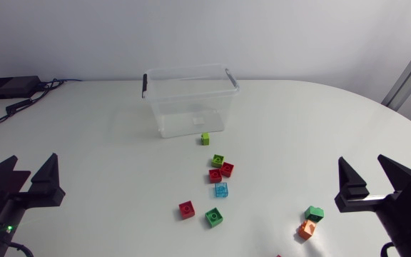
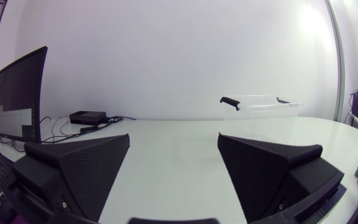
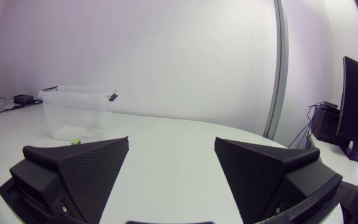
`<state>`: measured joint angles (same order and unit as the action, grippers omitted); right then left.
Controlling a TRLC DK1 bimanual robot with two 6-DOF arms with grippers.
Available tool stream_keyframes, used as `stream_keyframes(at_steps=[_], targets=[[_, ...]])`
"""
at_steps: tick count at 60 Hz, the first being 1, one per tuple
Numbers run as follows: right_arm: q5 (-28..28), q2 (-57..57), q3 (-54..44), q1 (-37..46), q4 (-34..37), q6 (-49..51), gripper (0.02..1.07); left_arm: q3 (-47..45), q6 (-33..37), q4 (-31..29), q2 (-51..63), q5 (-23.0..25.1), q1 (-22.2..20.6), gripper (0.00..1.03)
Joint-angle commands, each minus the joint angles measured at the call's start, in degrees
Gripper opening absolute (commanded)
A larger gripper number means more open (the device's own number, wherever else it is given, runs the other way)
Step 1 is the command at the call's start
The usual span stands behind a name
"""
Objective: Place the duplo bricks in the container
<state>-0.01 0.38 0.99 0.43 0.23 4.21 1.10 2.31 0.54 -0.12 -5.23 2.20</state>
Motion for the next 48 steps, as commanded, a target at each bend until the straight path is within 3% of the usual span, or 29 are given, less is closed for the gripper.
stream_keyframes(at_steps=[1, 48], targets=[[-0.16, 0.58, -0.99, -0.51, 0.65, -1.22, 1.02, -1.10, -0.99, 0.17, -0.58, -0.13, -0.18, 0.99], [0.19, -0.65, -0.99, -0.07, 0.03, -1.22, 1.02, 0.74, -1.08, -0.18, -0.67, -0.13, -0.97, 0.99]])
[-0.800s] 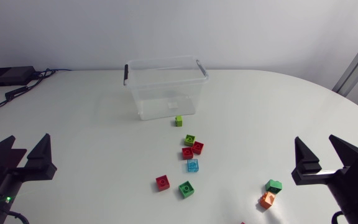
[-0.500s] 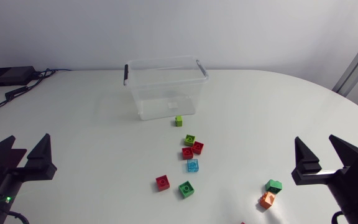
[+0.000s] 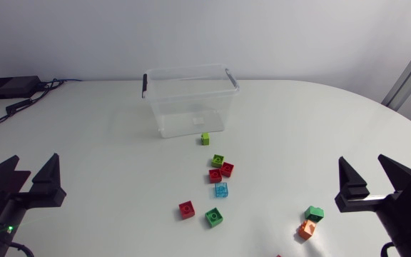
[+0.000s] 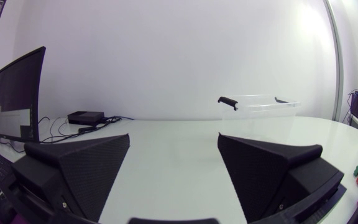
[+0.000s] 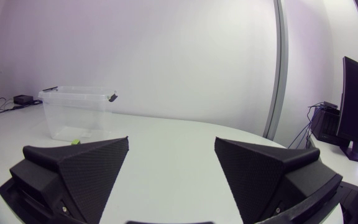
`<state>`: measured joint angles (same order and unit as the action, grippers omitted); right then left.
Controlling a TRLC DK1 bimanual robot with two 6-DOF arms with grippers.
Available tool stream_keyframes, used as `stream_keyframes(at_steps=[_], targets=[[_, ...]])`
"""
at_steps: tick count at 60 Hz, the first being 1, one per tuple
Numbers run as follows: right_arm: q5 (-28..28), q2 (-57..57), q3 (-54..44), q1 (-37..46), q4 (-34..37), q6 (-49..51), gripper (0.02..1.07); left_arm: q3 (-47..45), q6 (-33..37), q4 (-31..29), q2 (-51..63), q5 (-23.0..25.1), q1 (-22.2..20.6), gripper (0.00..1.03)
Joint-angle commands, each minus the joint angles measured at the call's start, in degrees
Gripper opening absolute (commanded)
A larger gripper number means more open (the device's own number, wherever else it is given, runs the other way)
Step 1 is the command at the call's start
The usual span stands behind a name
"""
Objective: Place the duplo bricks in the container
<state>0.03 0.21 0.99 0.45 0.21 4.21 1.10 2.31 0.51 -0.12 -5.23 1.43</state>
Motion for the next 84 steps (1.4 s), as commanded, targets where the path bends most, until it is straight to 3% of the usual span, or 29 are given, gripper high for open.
stream_keyframes(at_steps=[1, 13, 28, 44, 51, 64, 84], targets=[[0.14, -0.47, -0.91, -0.10, 0.06, -1.13, 1.02, 1.09, -1.08, -0.34, -0.67, -0.13, -0.20, 0.99], [0.23, 0.93, 1.11, -0.18, 0.06, -1.22, 1.02, 7.69, -1.43, -2.18, 5.48, -0.13, -0.38, 0.99], [0.41, 12.89, 7.44, -0.36, -1.61, -1.31, 1.02, 19.29, -2.83, -7.02, 22.27, -0.13, -3.01, 0.96], [0.41, 26.34, 17.81, -0.54, 3.48, -4.82, 1.02, 35.72, -3.89, -22.66, 43.19, -0.65, -7.14, 0.96], [0.41, 30.11, 20.36, -0.54, 5.24, -5.88, 1.02, 41.44, 1.56, -29.25, 51.36, -0.57, -9.69, 0.96], [0.32, 39.34, 29.06, -0.54, 16.67, -7.46, 1.02, 48.03, 6.92, -37.25, 64.28, 3.65, -14.70, 0.96], [0.06, 52.88, 41.63, 0.08, 34.25, -14.14, 1.02, 52.51, 16.06, -38.57, 79.92, 8.31, -25.60, 0.96]])
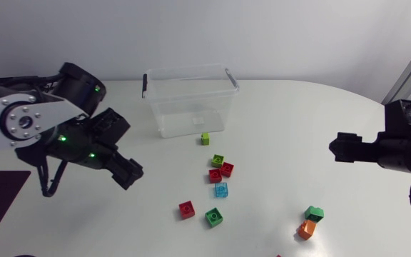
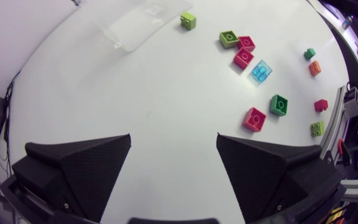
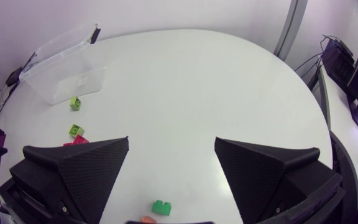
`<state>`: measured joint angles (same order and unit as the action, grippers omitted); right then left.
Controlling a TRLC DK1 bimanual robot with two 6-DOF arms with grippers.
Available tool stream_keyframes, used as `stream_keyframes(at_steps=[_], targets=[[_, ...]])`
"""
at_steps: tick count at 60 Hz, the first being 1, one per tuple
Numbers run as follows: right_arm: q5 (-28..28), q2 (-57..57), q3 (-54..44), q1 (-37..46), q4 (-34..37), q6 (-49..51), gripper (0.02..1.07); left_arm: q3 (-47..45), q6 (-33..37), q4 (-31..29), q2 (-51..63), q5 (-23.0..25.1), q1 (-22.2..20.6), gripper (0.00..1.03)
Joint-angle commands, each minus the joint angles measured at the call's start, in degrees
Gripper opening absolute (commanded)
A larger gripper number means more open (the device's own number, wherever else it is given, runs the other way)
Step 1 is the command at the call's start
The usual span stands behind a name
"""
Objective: Place the duplo bricks in the container
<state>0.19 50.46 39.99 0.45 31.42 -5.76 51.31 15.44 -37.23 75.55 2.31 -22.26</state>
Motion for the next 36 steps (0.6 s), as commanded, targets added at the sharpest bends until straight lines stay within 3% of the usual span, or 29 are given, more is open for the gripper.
stream_keyframes(at_steps=[1, 17, 25, 36], targets=[[-0.10, 3.33, 3.25, 0.08, 4.09, -4.88, 1.02, 2.48, 3.19, -0.74, 4.96, 0.77, -2.61, 0.96], [-1.68, 15.99, 11.96, -0.10, 17.36, -5.49, 1.02, 4.06, 5.83, 0.14, 13.92, 0.86, -11.93, 0.96], [-3.61, 18.98, 13.27, 0.26, 18.77, -7.25, 1.02, 4.41, 6.71, 1.64, 17.79, 0.77, -15.44, 0.94], [-5.20, 21.88, 13.19, 0.87, 18.33, -7.69, 1.02, 6.70, 7.15, 3.48, 22.19, 0.77, -17.11, 0.93]])
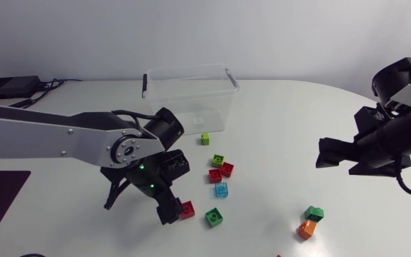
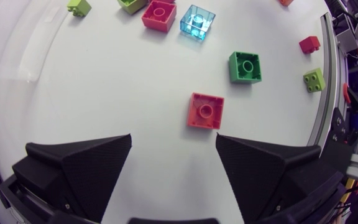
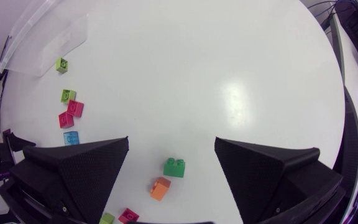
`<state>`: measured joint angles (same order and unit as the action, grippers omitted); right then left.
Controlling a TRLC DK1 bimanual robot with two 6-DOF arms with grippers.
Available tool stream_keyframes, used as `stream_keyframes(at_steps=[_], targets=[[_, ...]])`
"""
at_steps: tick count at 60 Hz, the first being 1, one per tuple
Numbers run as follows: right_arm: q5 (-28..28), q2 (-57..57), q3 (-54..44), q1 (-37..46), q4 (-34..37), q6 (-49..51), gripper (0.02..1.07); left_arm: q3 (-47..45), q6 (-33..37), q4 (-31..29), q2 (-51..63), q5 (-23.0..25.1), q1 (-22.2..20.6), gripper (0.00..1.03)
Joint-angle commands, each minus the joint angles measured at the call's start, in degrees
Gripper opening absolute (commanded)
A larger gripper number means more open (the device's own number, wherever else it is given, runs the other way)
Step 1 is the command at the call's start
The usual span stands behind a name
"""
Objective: Place the duplo bricks in the container
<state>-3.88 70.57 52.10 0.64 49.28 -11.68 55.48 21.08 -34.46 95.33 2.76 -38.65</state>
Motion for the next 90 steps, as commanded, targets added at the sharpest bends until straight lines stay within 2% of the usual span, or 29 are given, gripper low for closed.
stream_keyframes(at_steps=[1, 16, 31, 44, 46, 54, 62, 72, 90], targets=[[-1.57, 2.03, 0.99, 0.67, 0.47, -1.76, 1.02, 2.61, 1.59, 0.97, 2.67, 0.31, -0.81, 0.93], [-5.79, 5.11, 0.73, 0.76, 1.79, -4.05, 1.02, 4.28, 2.65, 1.06, 6.36, 0.31, -3.36, 0.91], [-6.05, 8.27, 0.64, -0.29, 2.93, -6.51, 1.02, 4.55, 3.53, 1.06, 8.73, 0.40, -3.80, 0.82], [-5.52, 12.58, 0.37, -1.00, 3.37, -7.21, 0.99, 4.55, 3.70, 0.97, 9.52, 1.01, -4.24, 0.73], [-4.91, 13.37, 0.20, -1.00, 3.37, -7.21, 0.99, 4.55, 3.70, 0.97, 9.61, 1.10, -4.24, 0.68], [-2.98, 15.57, -0.33, -0.91, 3.55, -7.21, 0.99, 4.72, 3.97, 0.88, 9.96, 2.95, -4.24, 0.58], [-1.83, 16.89, -0.77, -1.00, 3.63, -7.21, 0.99, 5.07, 4.06, 0.80, 10.23, 3.48, -4.24, 0.56], [-0.95, 19.08, -1.21, -0.91, 3.81, -7.21, 0.99, 5.60, 3.97, 0.62, 10.14, 4.88, -4.15, 0.47], [-0.60, 21.19, -1.47, -1.17, 3.72, -7.04, 0.94, 5.86, 5.29, -3.34, 9.96, 5.50, -4.59, 0.42]])
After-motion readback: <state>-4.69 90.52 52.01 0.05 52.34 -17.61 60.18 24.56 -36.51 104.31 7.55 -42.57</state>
